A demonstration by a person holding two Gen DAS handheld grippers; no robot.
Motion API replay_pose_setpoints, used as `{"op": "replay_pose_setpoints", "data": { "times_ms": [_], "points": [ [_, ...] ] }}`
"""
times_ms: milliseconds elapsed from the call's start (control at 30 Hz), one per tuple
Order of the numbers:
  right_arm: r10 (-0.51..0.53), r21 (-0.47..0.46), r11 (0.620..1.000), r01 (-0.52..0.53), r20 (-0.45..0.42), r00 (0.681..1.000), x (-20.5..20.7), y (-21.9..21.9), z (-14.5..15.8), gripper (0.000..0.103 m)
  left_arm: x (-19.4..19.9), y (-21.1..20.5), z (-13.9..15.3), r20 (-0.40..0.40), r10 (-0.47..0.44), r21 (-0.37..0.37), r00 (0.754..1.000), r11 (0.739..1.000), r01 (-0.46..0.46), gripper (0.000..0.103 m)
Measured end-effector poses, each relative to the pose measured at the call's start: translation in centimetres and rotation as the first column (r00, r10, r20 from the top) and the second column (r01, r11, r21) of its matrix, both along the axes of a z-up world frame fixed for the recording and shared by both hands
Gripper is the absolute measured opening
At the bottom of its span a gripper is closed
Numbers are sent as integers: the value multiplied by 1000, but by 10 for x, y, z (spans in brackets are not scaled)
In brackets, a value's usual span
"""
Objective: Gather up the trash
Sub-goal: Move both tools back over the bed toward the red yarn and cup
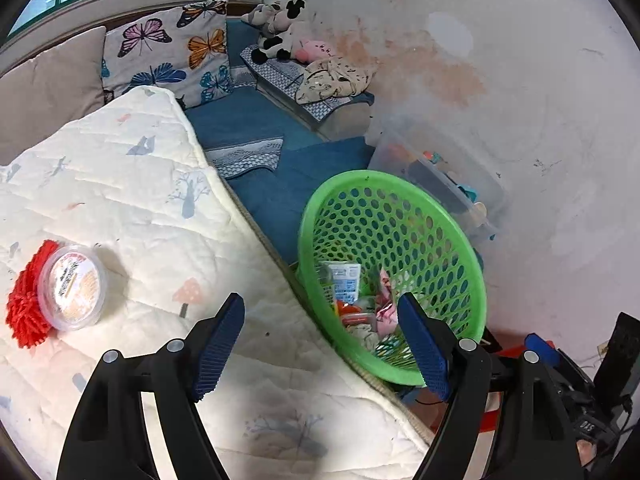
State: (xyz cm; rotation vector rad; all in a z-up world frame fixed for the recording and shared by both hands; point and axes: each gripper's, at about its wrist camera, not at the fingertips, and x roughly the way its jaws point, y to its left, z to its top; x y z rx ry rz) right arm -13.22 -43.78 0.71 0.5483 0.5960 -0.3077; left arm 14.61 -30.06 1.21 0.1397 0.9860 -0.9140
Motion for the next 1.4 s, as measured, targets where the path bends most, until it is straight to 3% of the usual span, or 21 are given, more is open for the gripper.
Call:
{"op": "replay_pose_setpoints", "data": {
  "times_ms": [300, 833, 1133, 1400],
  "points": [
    [28, 1, 1000, -28, 28, 999, -1, 4, 2, 79, 0, 18, 3, 16, 52, 18, 999, 998, -53, 76],
    [111, 20, 994, -111, -3, 994, 30, 1, -4, 79, 10, 56, 3, 34, 153, 22, 988, 988, -154, 80],
    [233, 19, 972, -233, -3, 972, 72, 8, 7, 79, 35, 103, 4, 49, 293, 26, 955, 955, -294, 83],
    [372, 3, 928, -372, -1, 928, 119, 36, 23, 79, 65, 159, -6, 38, 425, 54, 904, 903, -427, 85]
  ]
}}
